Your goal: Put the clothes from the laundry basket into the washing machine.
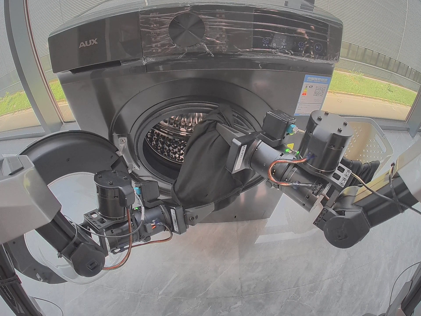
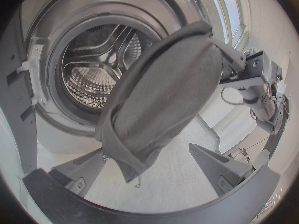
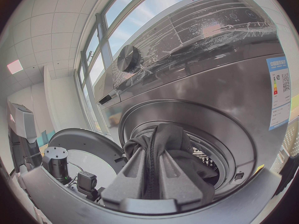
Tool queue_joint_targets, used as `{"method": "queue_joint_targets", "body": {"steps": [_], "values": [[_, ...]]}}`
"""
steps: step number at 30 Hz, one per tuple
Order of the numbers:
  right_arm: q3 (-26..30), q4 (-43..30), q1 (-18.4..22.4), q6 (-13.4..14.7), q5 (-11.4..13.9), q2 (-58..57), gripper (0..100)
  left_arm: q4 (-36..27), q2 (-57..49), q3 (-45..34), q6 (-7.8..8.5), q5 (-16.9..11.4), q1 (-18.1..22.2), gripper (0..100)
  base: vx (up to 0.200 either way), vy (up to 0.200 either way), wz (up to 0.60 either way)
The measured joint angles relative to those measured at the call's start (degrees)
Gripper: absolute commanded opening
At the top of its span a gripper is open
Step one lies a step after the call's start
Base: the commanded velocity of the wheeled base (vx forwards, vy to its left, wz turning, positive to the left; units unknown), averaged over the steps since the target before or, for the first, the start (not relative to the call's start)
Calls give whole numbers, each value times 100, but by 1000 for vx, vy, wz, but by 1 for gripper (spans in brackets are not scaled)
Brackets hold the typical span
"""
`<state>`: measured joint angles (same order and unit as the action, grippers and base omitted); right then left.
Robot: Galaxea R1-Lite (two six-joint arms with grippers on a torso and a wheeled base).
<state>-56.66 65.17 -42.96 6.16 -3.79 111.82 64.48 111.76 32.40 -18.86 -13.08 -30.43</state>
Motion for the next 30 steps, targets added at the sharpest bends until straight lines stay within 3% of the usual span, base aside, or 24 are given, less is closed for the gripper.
{"method": "queue_joint_targets", "body": {"steps": [10, 11, 19, 30], "values": [[13, 79, 0, -2, 0, 17, 0, 436, 85, -44, -21, 121, -39, 100, 0, 0, 0], [16, 79, 0, 0, 0, 17, 0, 441, 87, -38, -21, 154, -50, 0, 0, 0, 0], [46, 84, 5, 0, 0, 24, 0, 713, 98, 1, -11, 271, -102, 0, 0, 0, 0], [190, 165, 49, -11, 13, 35, 0, 1829, -13, -468, -5, 408, -291, 0, 0, 0, 0]]}}
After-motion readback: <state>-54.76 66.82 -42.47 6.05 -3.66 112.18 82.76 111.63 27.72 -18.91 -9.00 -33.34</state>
